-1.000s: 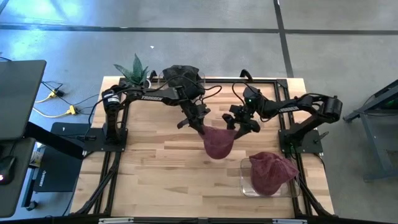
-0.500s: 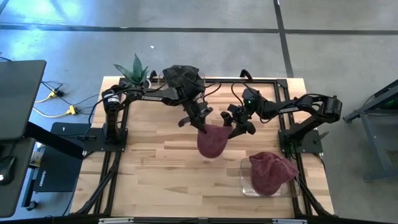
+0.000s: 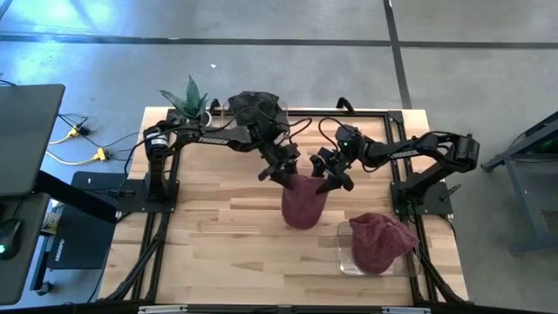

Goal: Pick & Place hat
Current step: Put the red cap into the bottom transparent bin

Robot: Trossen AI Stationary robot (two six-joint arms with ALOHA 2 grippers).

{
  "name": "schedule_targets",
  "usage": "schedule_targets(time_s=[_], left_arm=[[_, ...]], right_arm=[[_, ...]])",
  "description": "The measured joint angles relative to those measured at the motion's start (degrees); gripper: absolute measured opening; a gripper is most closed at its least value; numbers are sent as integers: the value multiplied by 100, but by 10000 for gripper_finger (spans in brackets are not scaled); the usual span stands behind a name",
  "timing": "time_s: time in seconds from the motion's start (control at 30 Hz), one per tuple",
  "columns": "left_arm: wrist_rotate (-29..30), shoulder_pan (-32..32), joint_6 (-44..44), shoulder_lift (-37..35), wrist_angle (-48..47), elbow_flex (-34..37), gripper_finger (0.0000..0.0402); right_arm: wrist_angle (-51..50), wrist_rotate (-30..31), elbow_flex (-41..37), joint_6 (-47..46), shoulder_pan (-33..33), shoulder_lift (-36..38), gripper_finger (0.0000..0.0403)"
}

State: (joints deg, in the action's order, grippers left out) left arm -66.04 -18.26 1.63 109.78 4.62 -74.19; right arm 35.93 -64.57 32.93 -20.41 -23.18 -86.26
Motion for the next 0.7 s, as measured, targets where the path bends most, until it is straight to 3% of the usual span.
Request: schedule_targets(time_s=[0.13,0.5,0.7], left_arm=[[-20,77,80,0,14,0,202],[-40,66,664,0,726,0,94],[-87,68,666,0,745,0,71]], right_arm=[[109,-123,0,-7,-1,0,252],[775,-1052,2,-457,44,0,252],[1037,-1097,2,-657,35,0,252]])
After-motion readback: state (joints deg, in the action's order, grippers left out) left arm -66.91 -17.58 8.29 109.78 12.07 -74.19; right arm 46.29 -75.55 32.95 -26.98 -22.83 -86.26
